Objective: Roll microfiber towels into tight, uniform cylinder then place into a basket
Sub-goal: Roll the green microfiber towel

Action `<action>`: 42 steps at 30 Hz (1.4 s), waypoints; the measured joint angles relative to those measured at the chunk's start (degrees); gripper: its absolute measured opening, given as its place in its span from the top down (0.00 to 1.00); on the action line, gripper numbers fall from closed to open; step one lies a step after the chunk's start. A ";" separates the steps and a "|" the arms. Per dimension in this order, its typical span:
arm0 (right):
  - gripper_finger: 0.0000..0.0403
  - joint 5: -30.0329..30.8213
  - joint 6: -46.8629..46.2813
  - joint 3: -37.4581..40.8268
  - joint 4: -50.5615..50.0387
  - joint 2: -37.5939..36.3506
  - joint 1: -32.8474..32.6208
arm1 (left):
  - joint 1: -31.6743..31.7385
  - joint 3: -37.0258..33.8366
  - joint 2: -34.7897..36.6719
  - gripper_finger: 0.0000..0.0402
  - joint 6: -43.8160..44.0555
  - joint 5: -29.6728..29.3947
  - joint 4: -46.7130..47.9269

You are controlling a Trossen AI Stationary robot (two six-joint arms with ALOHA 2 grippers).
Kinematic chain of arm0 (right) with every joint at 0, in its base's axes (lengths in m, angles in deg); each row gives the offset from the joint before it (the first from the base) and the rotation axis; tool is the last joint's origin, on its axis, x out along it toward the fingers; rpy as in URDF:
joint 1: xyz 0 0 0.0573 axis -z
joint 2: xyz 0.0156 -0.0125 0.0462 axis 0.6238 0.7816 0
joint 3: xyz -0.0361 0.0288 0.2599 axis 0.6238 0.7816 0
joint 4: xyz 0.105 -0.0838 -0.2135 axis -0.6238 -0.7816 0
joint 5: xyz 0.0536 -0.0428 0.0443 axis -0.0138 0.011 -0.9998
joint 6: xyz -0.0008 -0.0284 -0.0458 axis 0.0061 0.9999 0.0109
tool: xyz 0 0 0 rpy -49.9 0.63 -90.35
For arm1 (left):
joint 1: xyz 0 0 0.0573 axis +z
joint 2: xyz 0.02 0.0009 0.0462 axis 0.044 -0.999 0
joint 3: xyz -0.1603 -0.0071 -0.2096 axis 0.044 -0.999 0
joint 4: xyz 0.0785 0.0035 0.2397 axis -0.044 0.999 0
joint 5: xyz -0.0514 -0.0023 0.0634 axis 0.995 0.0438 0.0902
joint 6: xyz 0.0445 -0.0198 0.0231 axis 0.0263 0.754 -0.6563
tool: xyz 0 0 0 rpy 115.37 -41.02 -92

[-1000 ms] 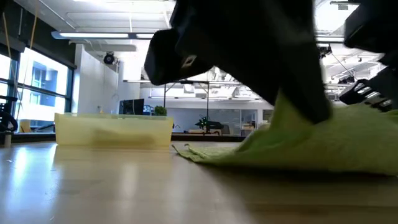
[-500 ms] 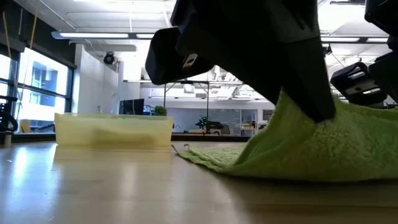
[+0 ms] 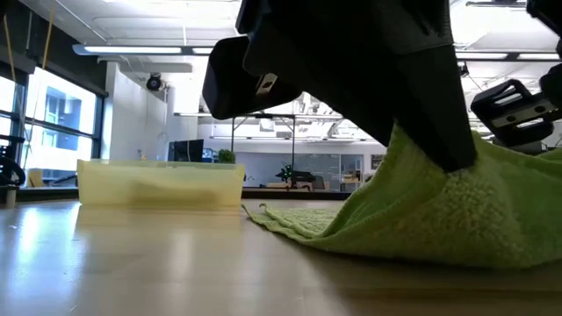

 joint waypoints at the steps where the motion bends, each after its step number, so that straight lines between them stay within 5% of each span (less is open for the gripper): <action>1: 0.99 -0.14 0.00 0.00 0.57 0.00 -0.14 | 0.00 0.00 0.00 0.99 0.00 0.00 0.00; 14: 1.00 -3.33 -4.50 0.00 2.07 0.00 0.30 | 0.02 0.17 2.10 0.99 0.85 -0.69 2.99; 23: 1.00 1.54 -9.31 0.00 -1.06 -0.02 4.48 | 0.18 0.09 1.99 0.99 11.36 -5.77 15.86; 42: 0.96 2.08 -12.04 0.00 -1.99 4.60 4.99 | 1.33 0.04 -0.06 0.99 7.56 -4.70 15.80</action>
